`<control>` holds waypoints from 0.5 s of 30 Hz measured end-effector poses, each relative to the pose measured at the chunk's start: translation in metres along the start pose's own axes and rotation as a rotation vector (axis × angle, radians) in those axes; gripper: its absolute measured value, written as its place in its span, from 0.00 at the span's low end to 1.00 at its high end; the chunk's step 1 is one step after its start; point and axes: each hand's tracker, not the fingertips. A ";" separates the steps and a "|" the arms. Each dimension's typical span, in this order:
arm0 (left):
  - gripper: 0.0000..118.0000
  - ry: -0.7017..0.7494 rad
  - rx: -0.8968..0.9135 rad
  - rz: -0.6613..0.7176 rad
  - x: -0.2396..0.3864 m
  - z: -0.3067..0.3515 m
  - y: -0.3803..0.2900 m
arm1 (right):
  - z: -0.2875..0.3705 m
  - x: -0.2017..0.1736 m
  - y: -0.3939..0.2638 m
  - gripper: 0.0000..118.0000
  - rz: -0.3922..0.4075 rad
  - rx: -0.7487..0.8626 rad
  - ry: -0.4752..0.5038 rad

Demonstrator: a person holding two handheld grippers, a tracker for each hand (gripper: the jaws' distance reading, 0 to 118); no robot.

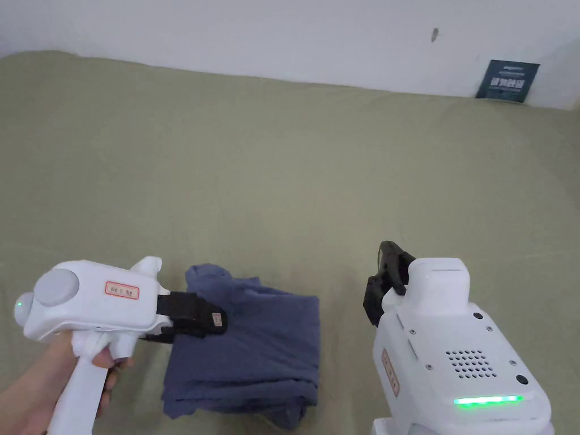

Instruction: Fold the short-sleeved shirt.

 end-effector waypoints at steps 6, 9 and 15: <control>0.23 0.117 0.036 -0.001 -0.049 0.093 0.025 | -0.035 -0.092 0.003 0.00 0.005 -0.004 0.182; 0.23 0.215 0.056 0.000 -0.079 0.142 0.045 | -0.058 -0.147 0.002 0.00 0.007 -0.025 0.292; 0.23 0.292 0.067 0.024 -0.141 0.223 0.081 | -0.099 -0.243 -0.001 0.00 -0.005 -0.046 0.460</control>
